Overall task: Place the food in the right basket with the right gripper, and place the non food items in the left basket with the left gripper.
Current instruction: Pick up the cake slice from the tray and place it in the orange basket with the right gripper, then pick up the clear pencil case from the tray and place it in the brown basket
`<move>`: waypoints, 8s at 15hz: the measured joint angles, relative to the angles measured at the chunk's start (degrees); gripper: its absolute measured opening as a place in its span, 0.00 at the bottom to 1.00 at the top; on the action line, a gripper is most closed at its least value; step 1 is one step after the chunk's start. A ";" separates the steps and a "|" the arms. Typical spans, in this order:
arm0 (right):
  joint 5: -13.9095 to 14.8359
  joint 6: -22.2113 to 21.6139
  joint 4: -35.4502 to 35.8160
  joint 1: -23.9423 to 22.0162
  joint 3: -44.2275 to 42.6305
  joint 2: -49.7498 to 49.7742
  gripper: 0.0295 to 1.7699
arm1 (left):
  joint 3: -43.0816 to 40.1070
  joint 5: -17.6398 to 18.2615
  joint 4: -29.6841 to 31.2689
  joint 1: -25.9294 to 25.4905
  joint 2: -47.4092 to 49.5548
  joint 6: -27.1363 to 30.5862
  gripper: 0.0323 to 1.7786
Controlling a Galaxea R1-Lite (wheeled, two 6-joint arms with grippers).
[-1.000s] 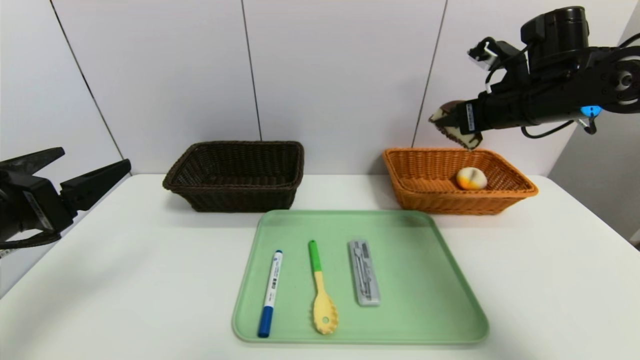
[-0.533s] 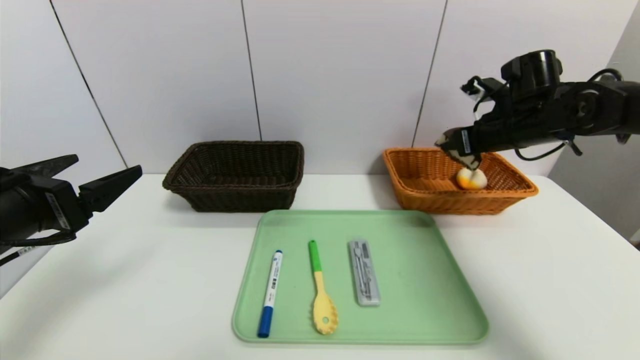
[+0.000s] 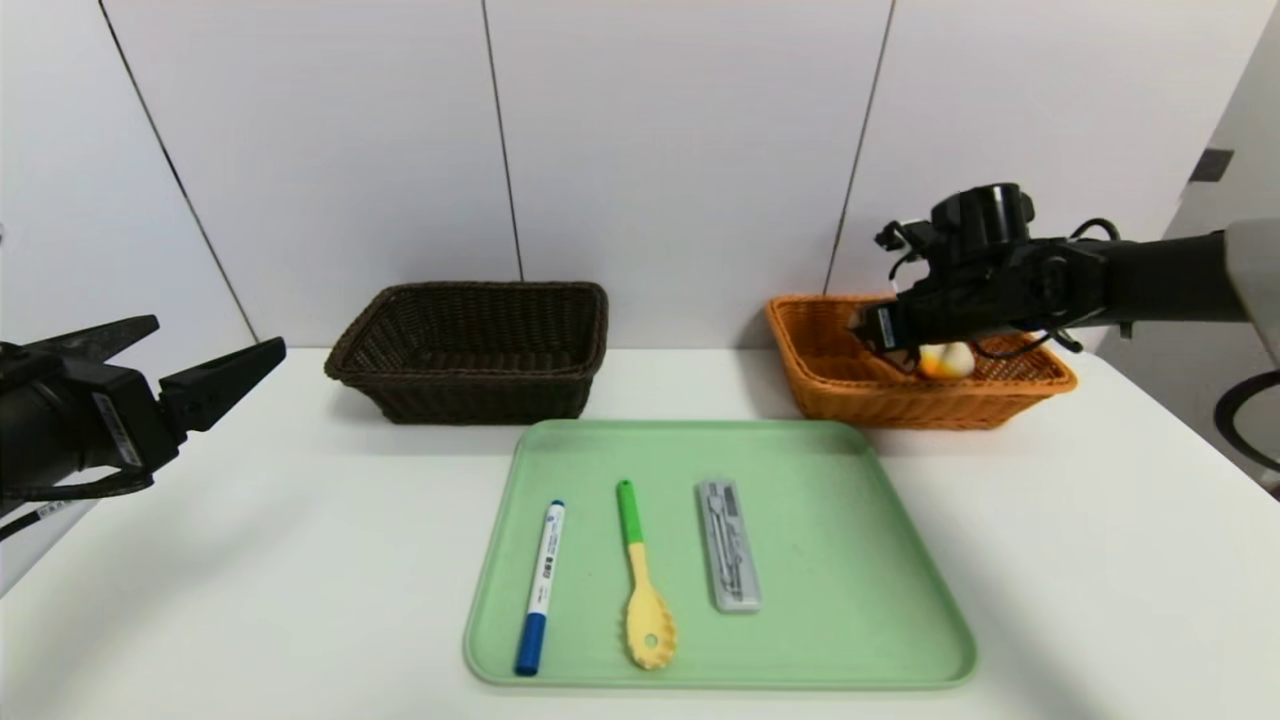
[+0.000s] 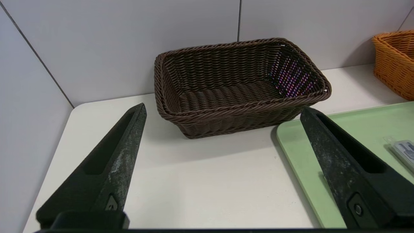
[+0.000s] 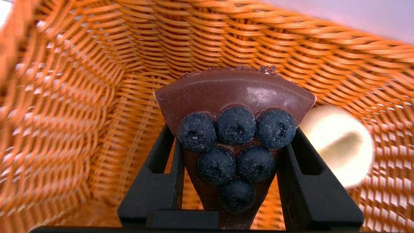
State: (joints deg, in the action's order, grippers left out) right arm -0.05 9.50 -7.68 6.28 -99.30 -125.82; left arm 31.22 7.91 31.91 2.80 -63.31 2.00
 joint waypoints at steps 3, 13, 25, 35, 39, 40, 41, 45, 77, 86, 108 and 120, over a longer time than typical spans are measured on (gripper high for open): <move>0.05 -0.05 0.46 0.06 -0.01 -1.74 0.44 | -0.02 0.02 0.05 0.00 0.07 0.00 0.95; 2.28 -0.24 3.55 0.11 -0.11 -2.55 0.77 | -0.52 -0.01 -0.11 0.00 0.96 -0.05 0.95; 2.11 -1.15 -2.95 11.28 -2.16 13.31 0.92 | -1.07 0.11 0.06 0.09 1.40 0.04 0.95; 9.85 -15.14 -34.29 33.88 1.10 24.91 0.95 | -2.89 0.16 0.05 0.09 3.08 0.00 0.95; 16.30 -27.21 -35.80 37.79 4.22 22.98 0.96 | -2.91 0.24 0.02 0.22 3.39 0.32 0.95; 17.04 -30.50 -36.50 38.92 4.55 22.15 0.96 | -3.02 0.24 0.02 0.30 3.44 0.50 0.95; 17.30 -33.22 -37.94 39.84 4.68 21.16 0.96 | -3.06 0.29 0.06 0.41 3.47 0.59 0.95; 18.24 -40.06 -39.20 41.18 4.74 16.31 0.96 | -4.02 0.32 -0.11 0.52 4.38 0.76 0.95; 18.13 -46.02 -26.75 40.63 12.98 5.49 0.96 | -5.89 0.13 -0.13 0.35 5.68 0.61 0.95; 18.20 -45.59 -21.50 40.47 16.34 5.49 0.33 | -5.89 0.11 -0.20 0.35 5.64 0.63 0.95; 19.59 -20.87 -16.16 37.05 -9.41 10.13 0.30 | -6.75 0.21 -0.35 0.35 5.40 0.61 0.95; 9.78 -2.43 44.34 34.60 -13.24 -17.70 0.30 | -7.63 1.04 -0.02 0.44 5.29 0.54 0.95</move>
State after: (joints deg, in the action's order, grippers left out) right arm 9.73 7.07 36.66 40.88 -112.54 -143.52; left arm 23.59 8.95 31.89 3.24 -58.02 2.54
